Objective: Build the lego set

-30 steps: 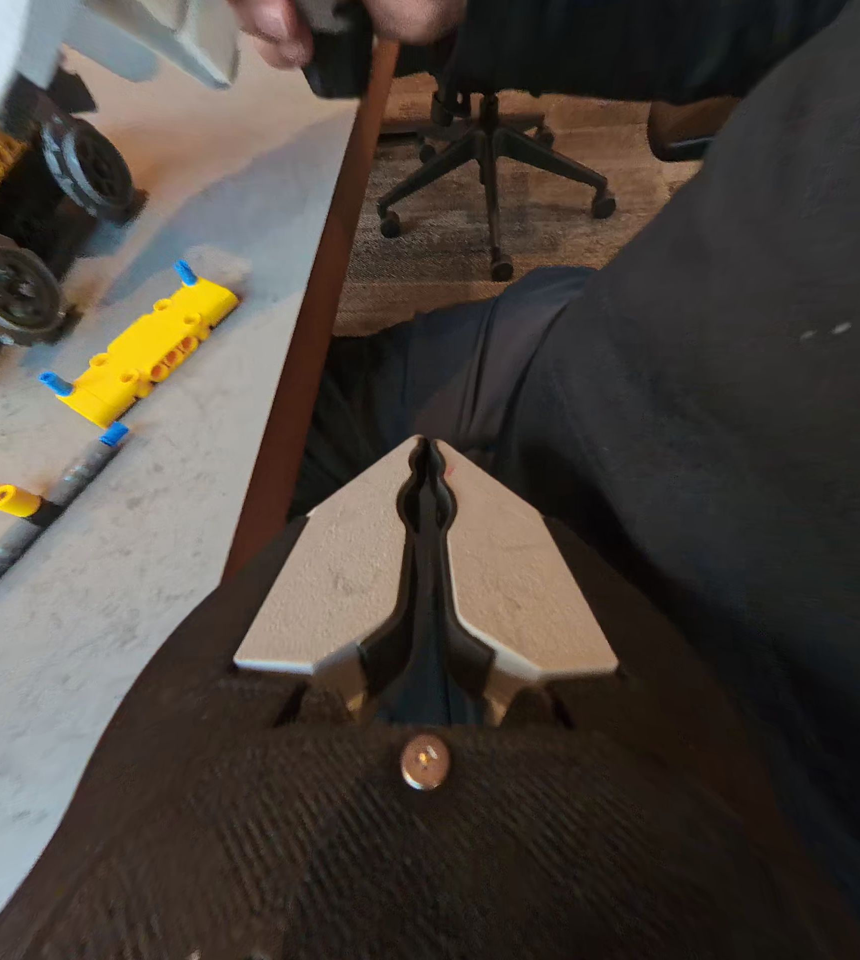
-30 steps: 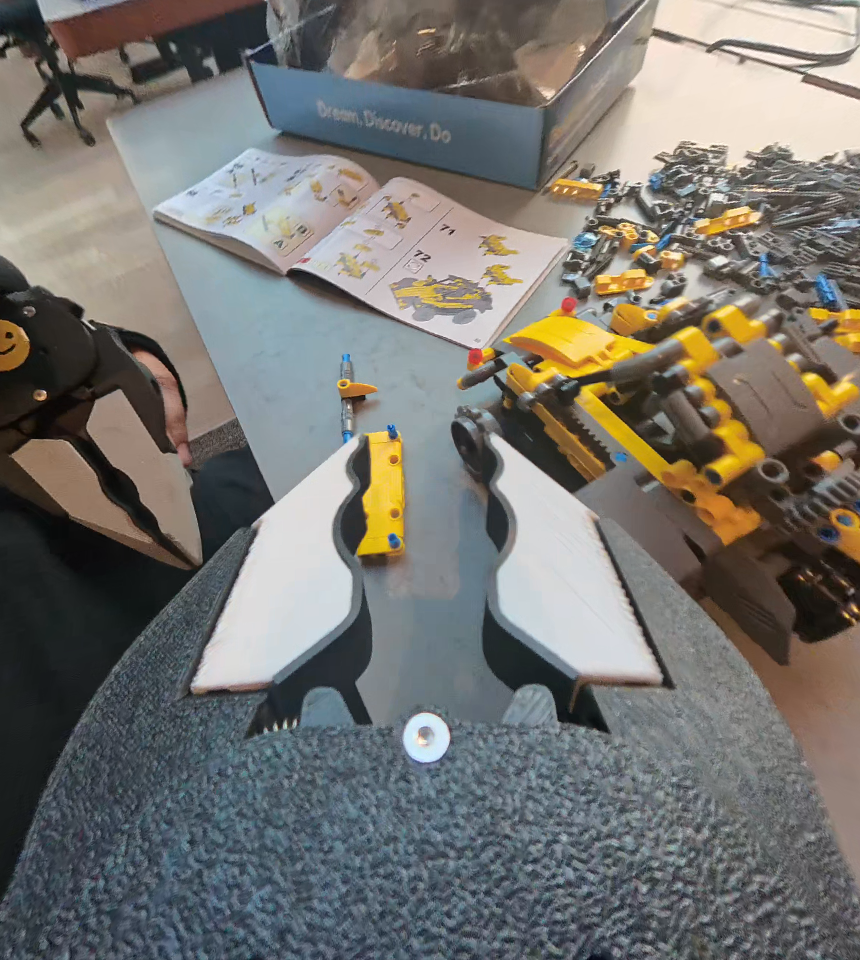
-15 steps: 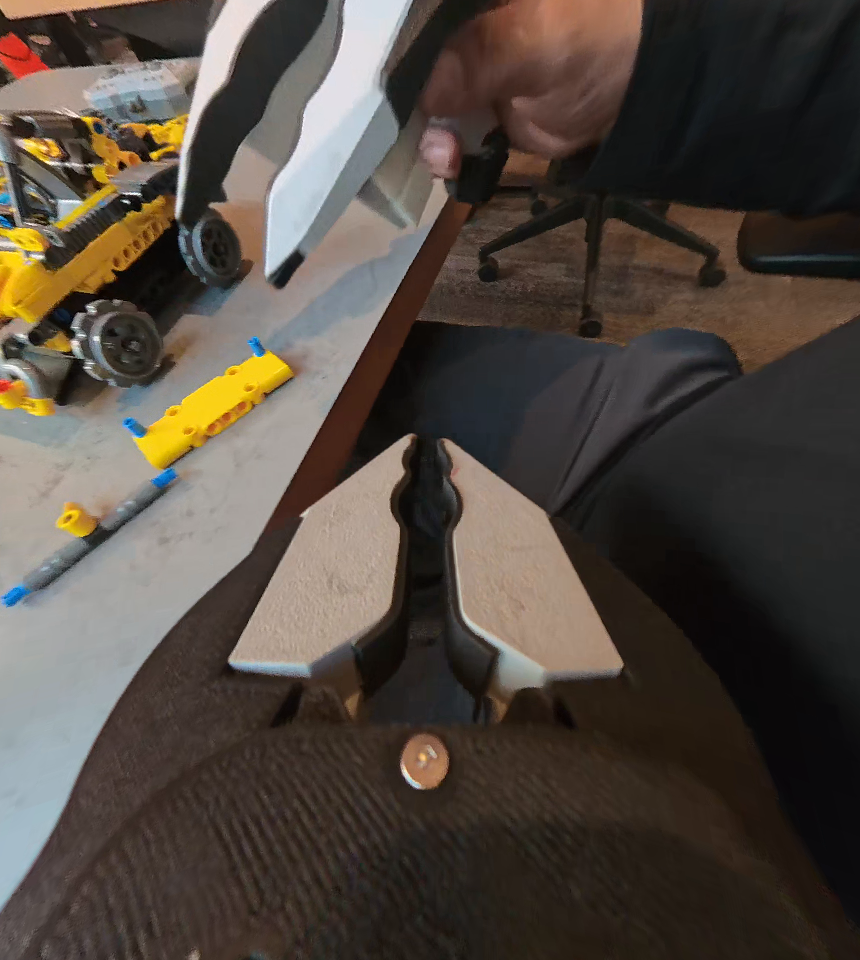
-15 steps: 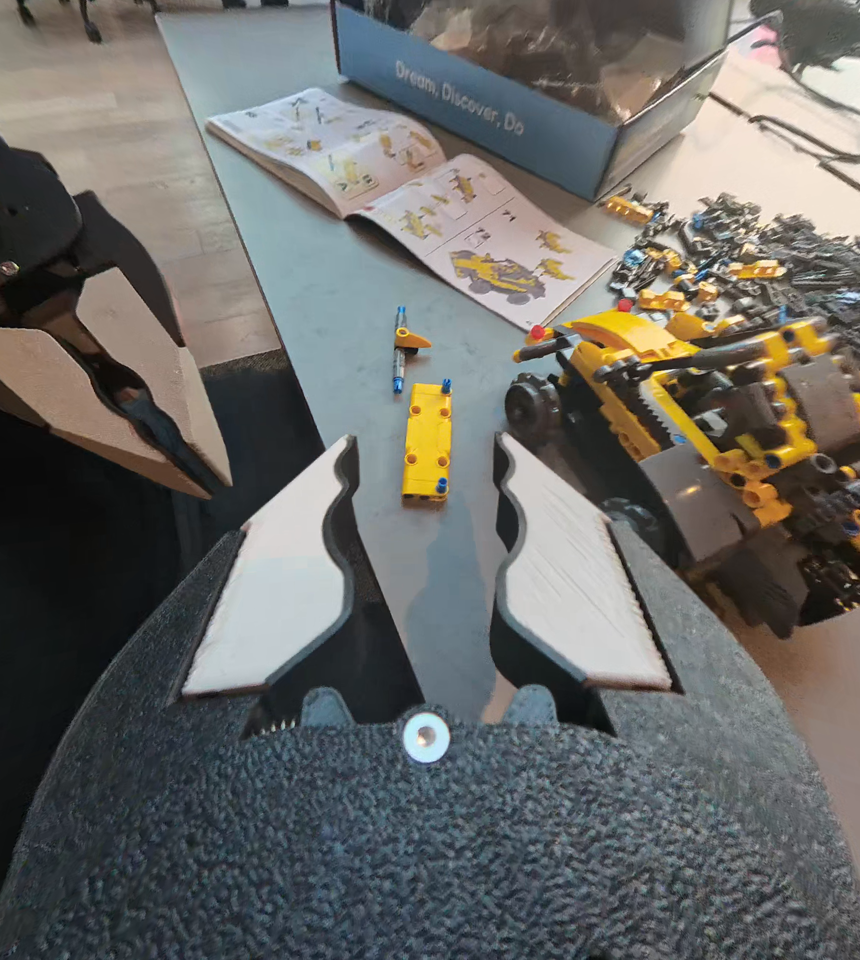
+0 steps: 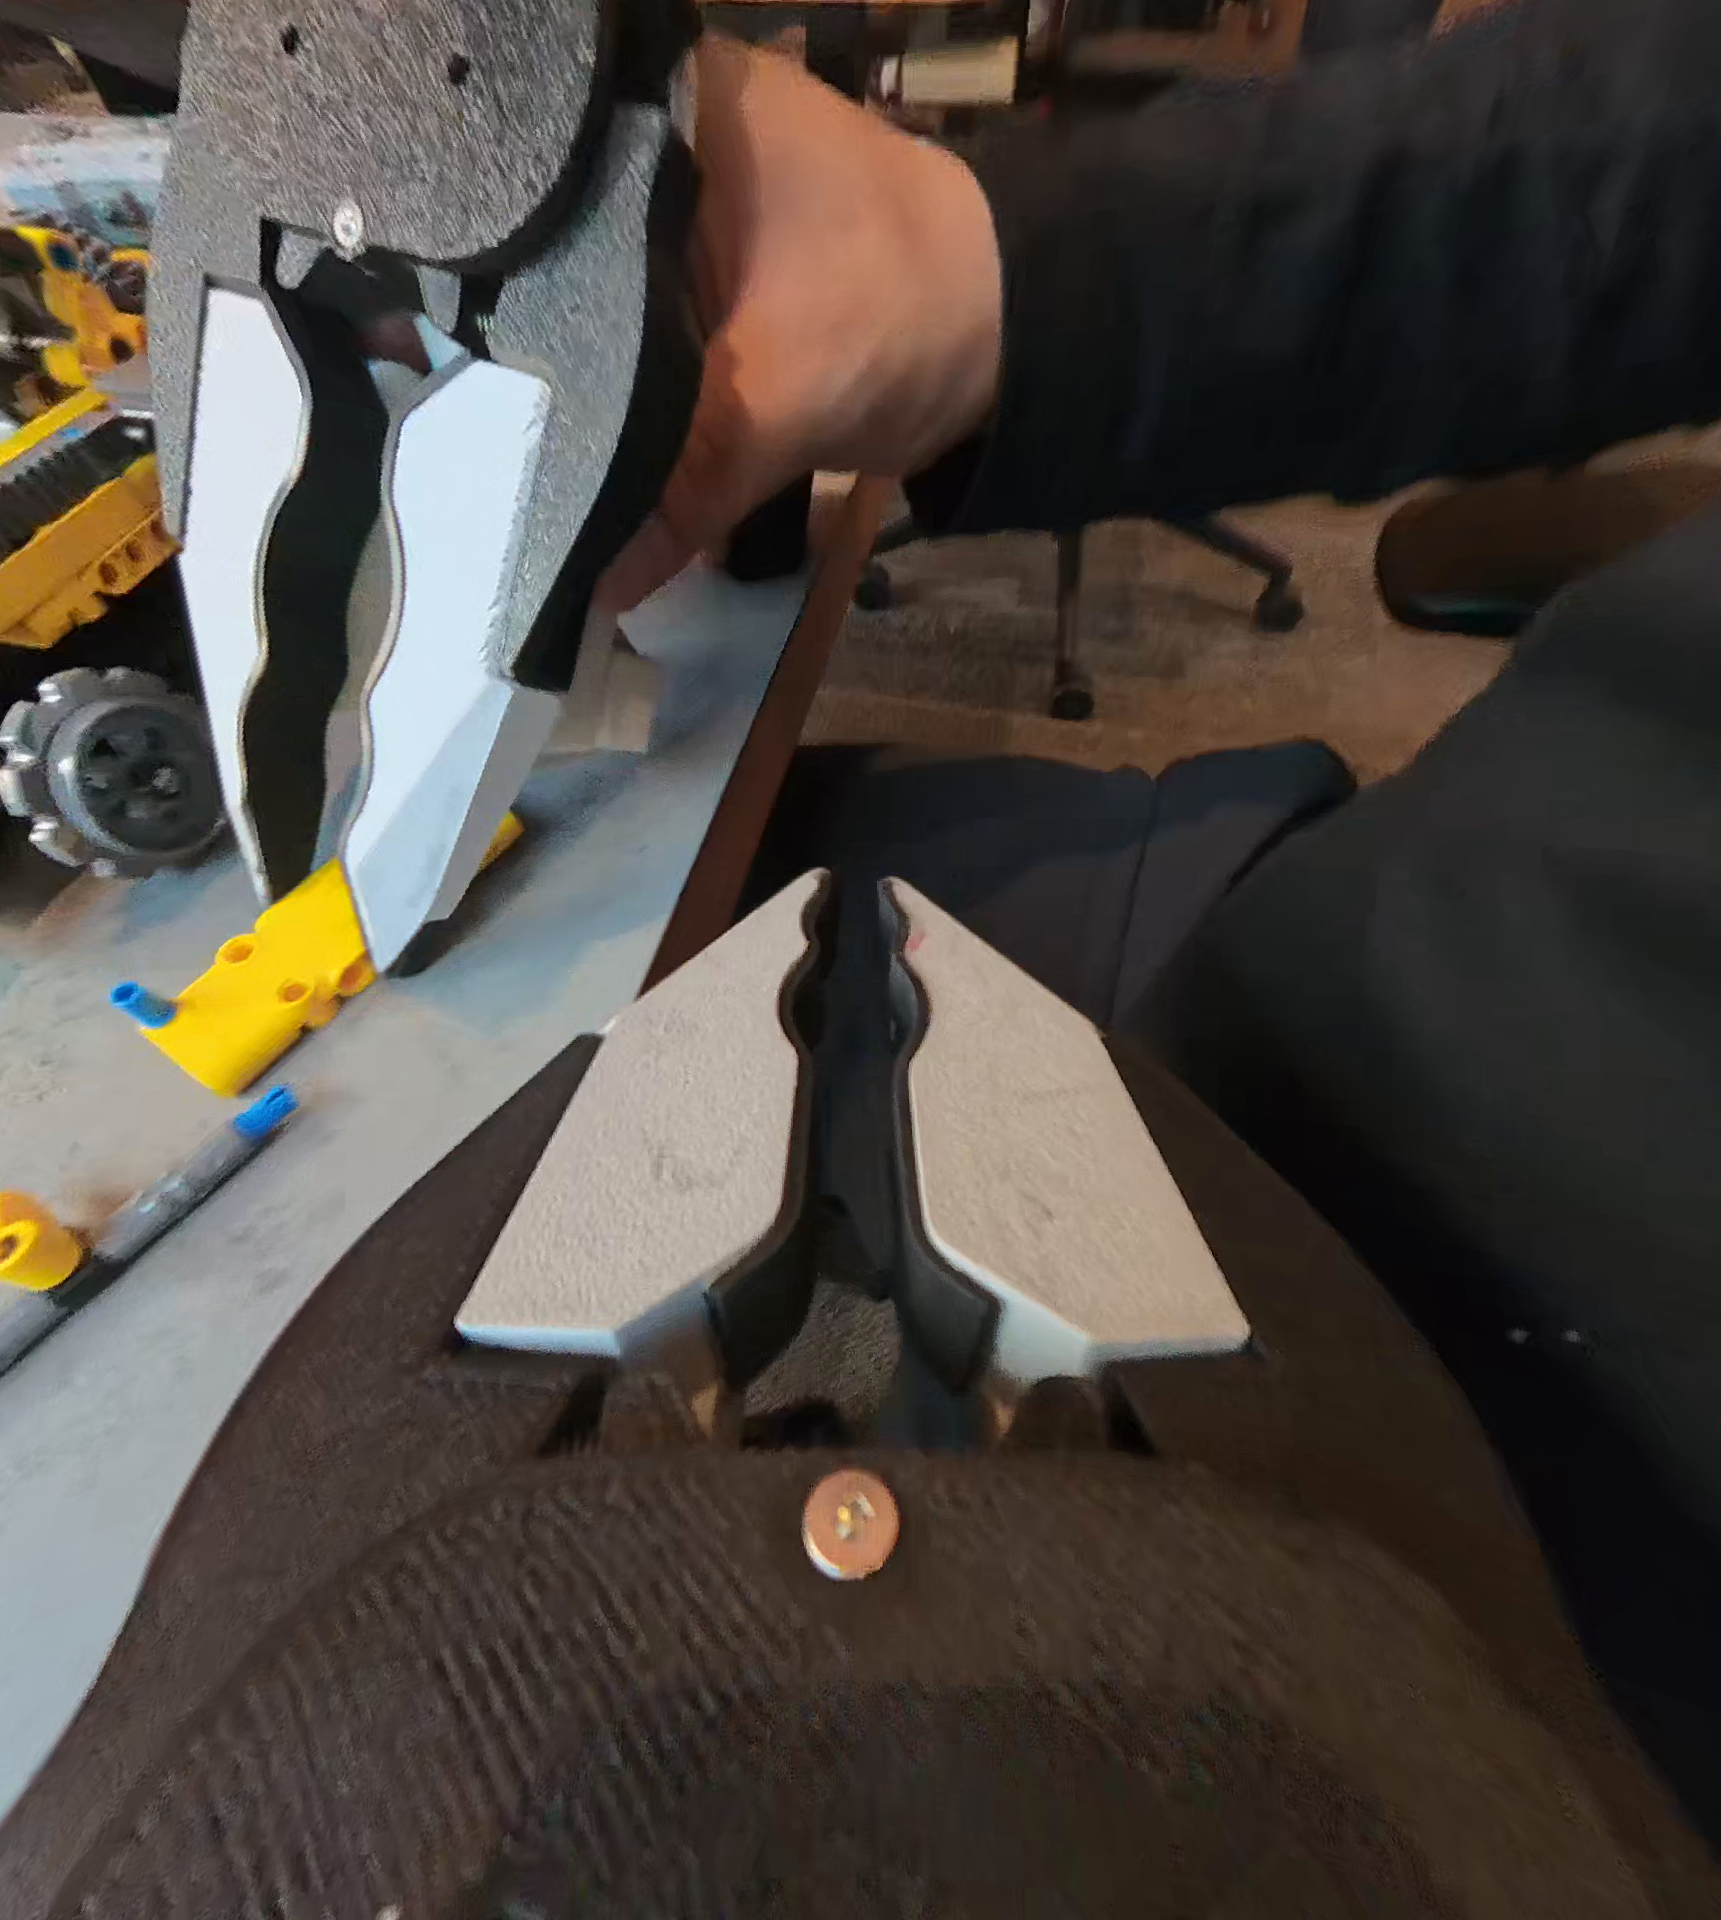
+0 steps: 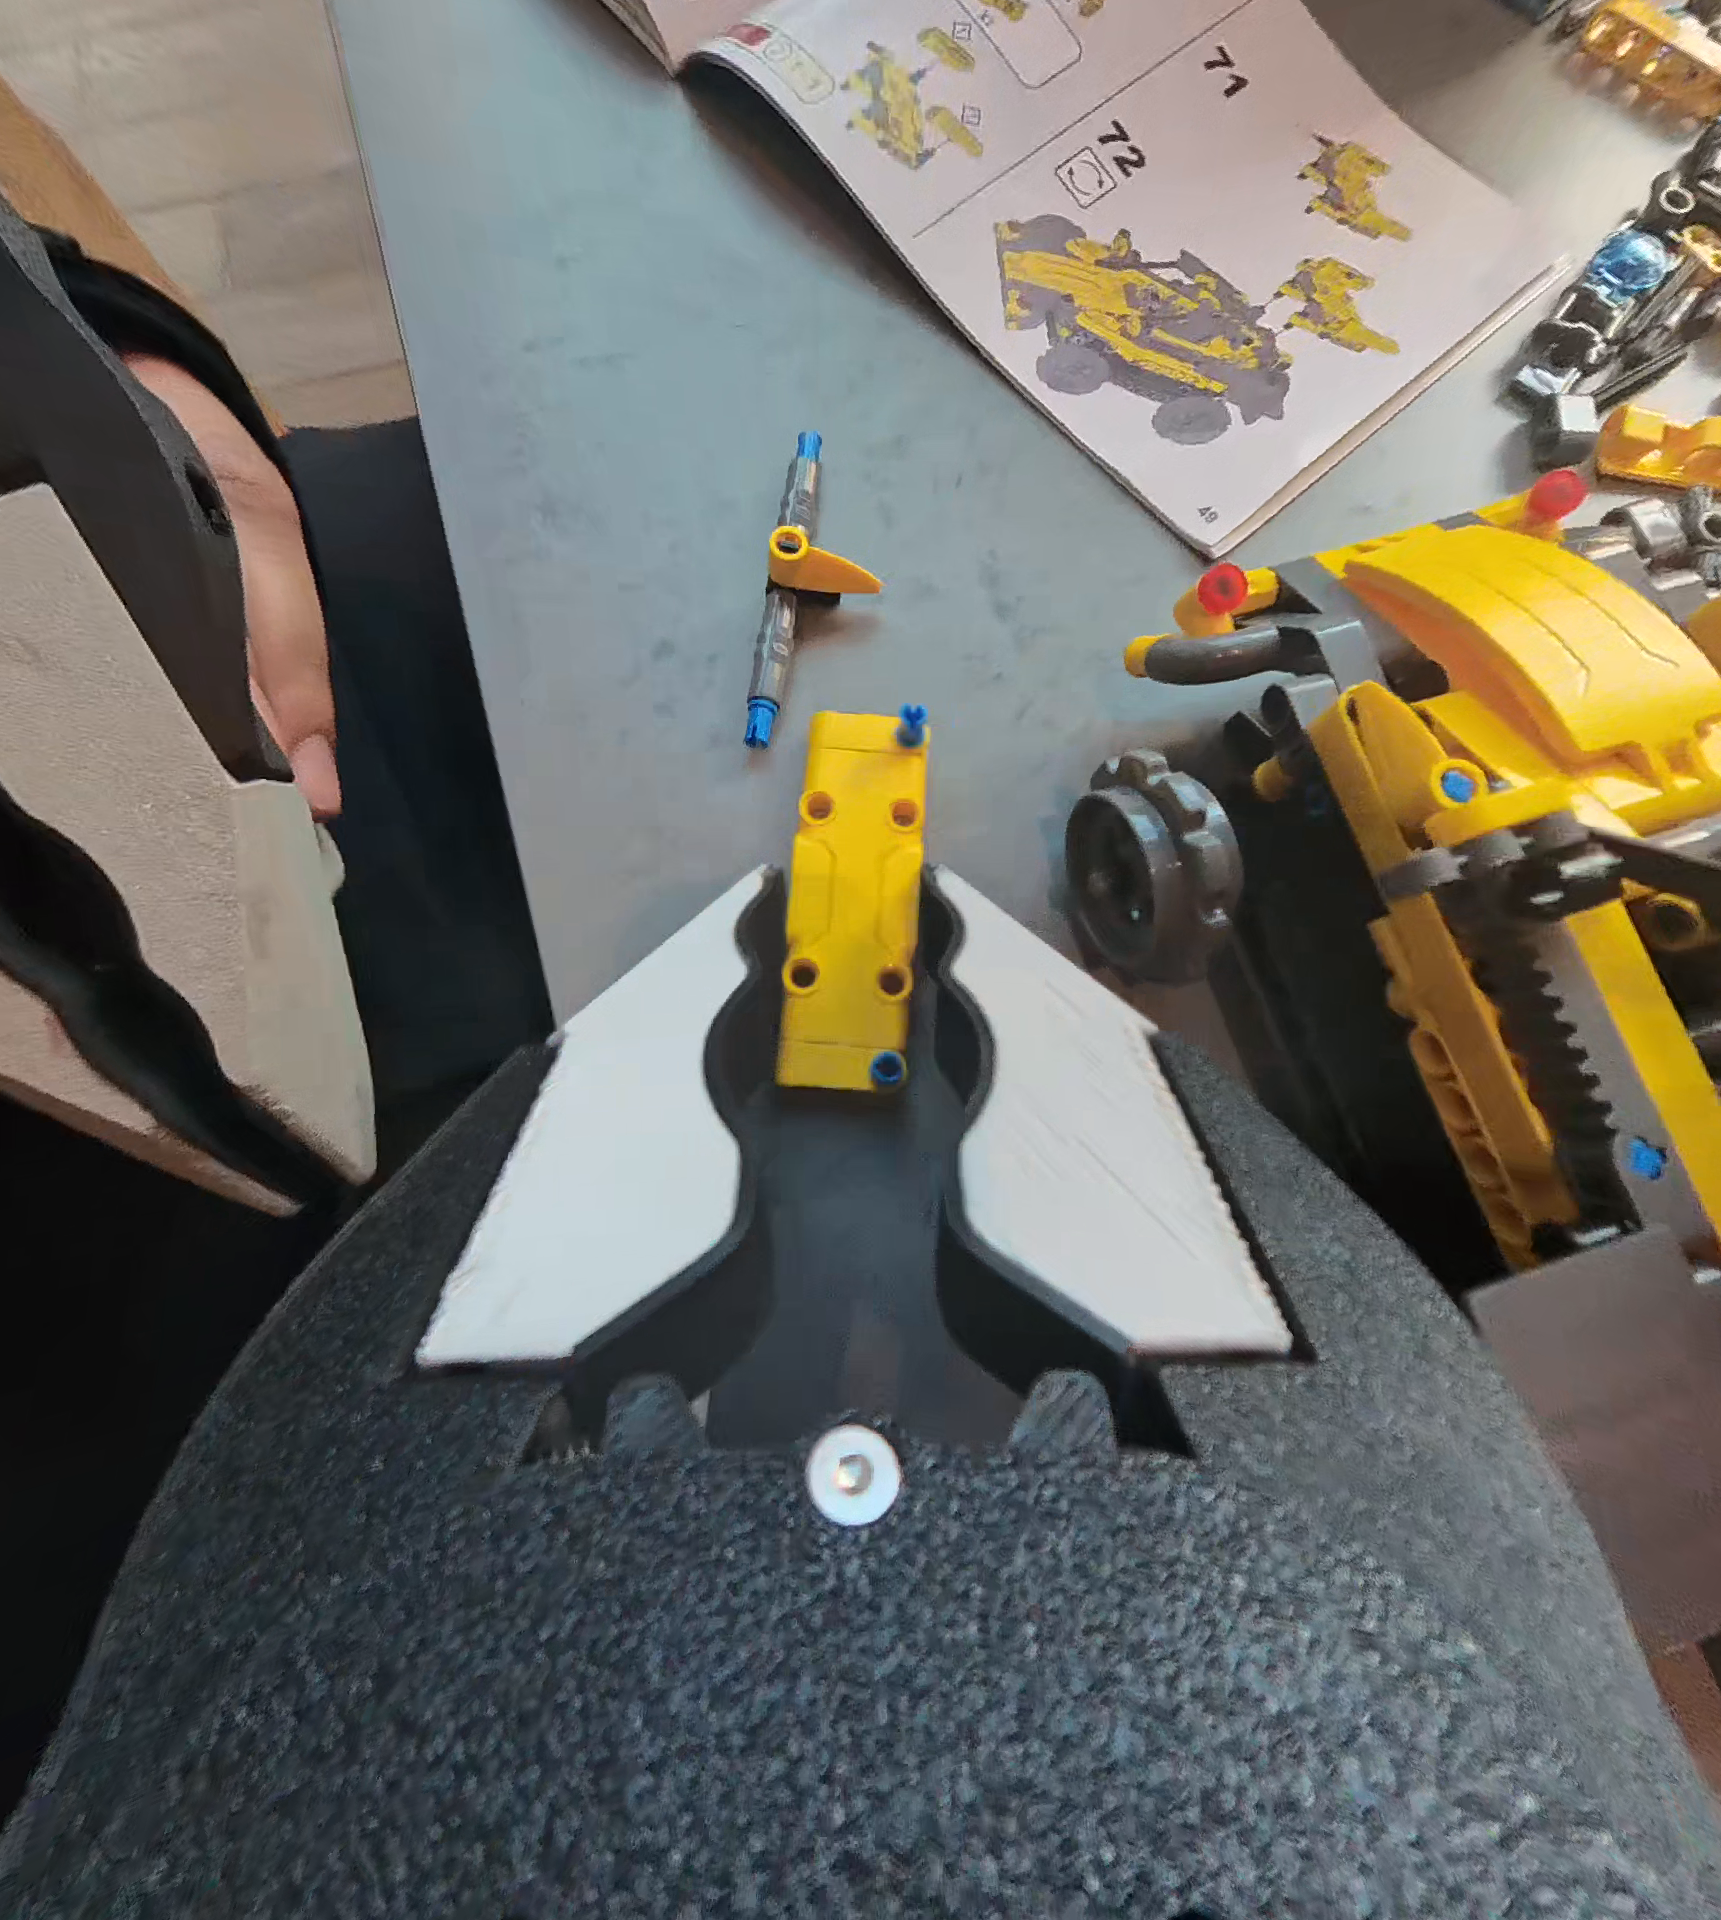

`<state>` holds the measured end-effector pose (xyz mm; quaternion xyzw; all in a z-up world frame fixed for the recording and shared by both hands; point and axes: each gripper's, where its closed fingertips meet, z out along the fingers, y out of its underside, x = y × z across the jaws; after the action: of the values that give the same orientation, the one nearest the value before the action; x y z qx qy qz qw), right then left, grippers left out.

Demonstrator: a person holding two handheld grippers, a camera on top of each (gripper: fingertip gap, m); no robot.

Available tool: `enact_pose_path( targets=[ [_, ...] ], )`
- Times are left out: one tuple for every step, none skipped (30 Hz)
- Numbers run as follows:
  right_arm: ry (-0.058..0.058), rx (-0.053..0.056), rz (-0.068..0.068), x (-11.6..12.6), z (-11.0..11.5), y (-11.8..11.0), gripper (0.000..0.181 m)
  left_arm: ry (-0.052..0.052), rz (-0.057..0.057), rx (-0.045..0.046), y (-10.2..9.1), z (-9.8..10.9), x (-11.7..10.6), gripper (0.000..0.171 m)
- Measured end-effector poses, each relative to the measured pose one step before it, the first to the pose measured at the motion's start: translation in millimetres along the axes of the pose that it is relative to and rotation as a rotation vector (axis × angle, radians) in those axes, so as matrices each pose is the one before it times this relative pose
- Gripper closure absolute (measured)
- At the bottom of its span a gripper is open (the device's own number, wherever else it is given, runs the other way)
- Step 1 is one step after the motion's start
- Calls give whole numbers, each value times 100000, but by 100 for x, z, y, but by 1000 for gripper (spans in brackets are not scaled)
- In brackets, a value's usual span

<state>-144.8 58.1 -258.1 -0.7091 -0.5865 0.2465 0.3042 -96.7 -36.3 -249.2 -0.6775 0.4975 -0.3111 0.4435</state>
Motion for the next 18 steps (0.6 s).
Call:
enact_pose_path(
  targets=[
    [-440,-755,-580,75,186,-69,156,-1284,1963,-2014,413,-248,-408,169],
    [-272,-333,-630,55,159,-173,156,-1090,1750,-344,267,-197,-406,171],
    [-997,-534,-145,-30,207,-179,156,1065,787,1433,125,-64,-103,171],
    [-491,-740,40,44,164,-153,156,3732,-540,1898,17,71,303,171],
    [493,-922,-977,152,100,-96,156,4475,-1259,845,23,110,494,169],
    [453,-890,-1850,109,10,-12,156,2386,-566,-374,116,0,282,168],
    [258,-1055,-1515,99,-55,21,156,-971,387,77,75,-191,-170,168],
    [-378,-1717,-53,84,-26,27,156,-2577,284,1611,-59,-348,-423,171],
    [-1875,-2001,1383,-50,99,-24,156,-1707,-840,1941,-52,-382,-378,171],
    [-1948,-1711,1661,-59,165,-109,156,-13,-2184,828,62,-295,-187,171],
    [-676,-1273,1004,80,161,-144,156,1103,-3041,-442,169,-185,25,167],
    [153,-555,-147,68,140,-175,156,1427,-3224,-1535,228,-130,223,163],
    [485,474,-860,-15,130,-183,156,774,-2713,-2188,308,-170,350,162],
    [773,1352,-406,-30,104,-138,156,-320,-1357,-1738,332,-221,409,161],
    [1283,1526,470,53,17,-46,156,-1370,240,-786,314,-248,406,162],
    [1181,1578,332,13,-86,65,156,-2019,1361,-492,263,-154,319,166],
    [1559,2141,-343,-7,-156,123,156,-1862,2169,-894,141,12,267,167],
    [1831,2170,-17,33,-198,175,156,-1524,2428,-1434,-19,192,182,166]
  ],
)
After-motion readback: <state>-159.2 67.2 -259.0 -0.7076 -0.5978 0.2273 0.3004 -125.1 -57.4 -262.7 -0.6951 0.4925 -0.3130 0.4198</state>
